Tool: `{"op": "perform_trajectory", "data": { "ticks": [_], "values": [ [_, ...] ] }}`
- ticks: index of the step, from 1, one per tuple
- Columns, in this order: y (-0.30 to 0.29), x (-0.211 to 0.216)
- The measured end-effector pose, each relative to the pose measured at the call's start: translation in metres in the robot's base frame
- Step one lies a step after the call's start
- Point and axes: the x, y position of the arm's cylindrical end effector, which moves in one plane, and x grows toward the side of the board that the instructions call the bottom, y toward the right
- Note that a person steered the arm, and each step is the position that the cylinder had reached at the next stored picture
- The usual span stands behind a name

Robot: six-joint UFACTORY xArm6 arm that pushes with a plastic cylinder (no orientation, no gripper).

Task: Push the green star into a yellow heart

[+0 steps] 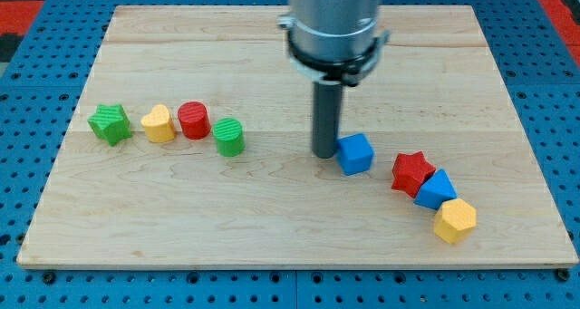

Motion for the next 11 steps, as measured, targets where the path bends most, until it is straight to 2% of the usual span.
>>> {"op": "perform_trajectory", "data": {
  "ticks": [1, 2, 3, 4, 5, 6, 7, 9, 11],
  "values": [
    [0.071, 0.001],
    [0.047, -0.018],
    [-0.003, -0.06],
    [-0.056, -0.117],
    [-0.191, -0.129],
    [-0.318, -0.118],
    [-0.363, -0.094],
    [-0.337, -0.036],
    [-0.22, -0.028]
  ]
}}
